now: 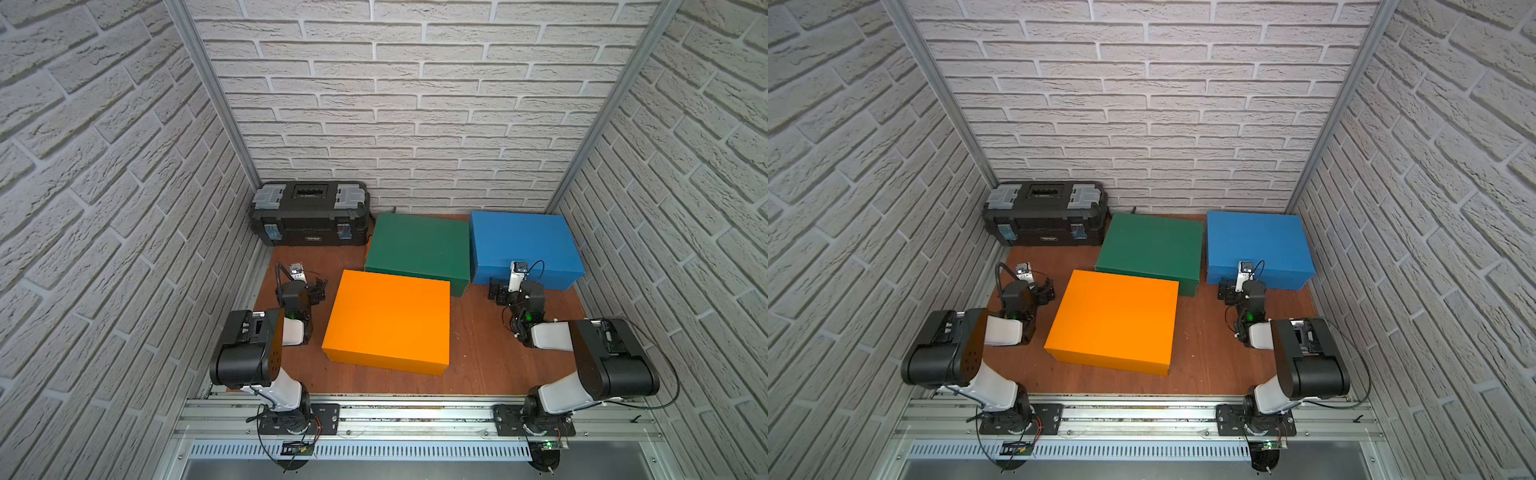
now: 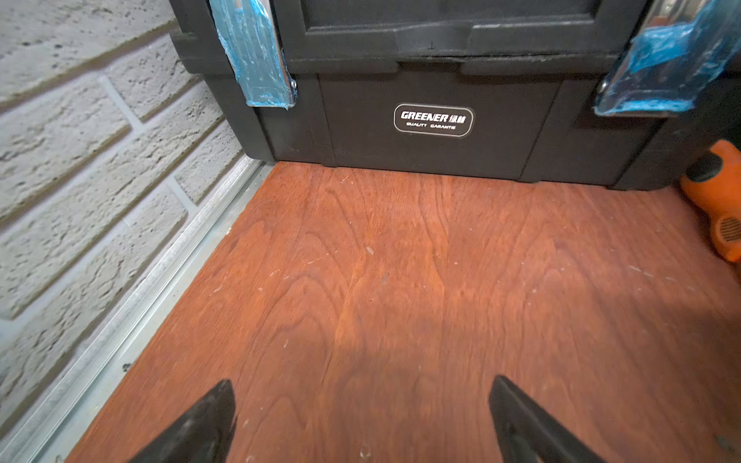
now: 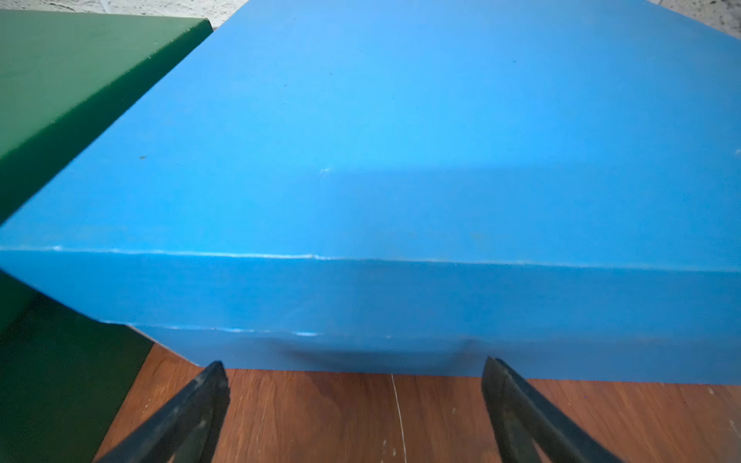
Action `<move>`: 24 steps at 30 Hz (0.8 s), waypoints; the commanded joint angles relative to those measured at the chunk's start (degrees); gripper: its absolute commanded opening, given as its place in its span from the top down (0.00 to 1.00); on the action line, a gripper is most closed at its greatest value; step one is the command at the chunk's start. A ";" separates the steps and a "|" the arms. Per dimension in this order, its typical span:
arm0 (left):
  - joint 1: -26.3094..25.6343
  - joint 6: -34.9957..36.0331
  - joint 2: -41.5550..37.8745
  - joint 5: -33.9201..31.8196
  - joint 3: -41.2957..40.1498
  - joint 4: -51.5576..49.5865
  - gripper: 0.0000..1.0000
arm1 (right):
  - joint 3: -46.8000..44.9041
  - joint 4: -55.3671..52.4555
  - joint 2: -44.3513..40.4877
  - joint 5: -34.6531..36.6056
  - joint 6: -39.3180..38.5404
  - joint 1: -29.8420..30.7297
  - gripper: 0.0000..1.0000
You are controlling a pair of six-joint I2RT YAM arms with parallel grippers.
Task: Stack the shoeboxes
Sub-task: Pick up the shoebox from the center of the board.
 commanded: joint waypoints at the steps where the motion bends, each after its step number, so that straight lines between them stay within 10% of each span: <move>1: 0.26 0.25 -0.45 0.26 0.45 3.38 0.02 | 0.49 1.81 -1.31 0.44 -0.12 0.53 0.01; 24: 0.71 0.43 -1.40 1.49 0.67 2.57 0.02 | -0.03 3.33 -1.96 0.93 -0.35 0.53 0.01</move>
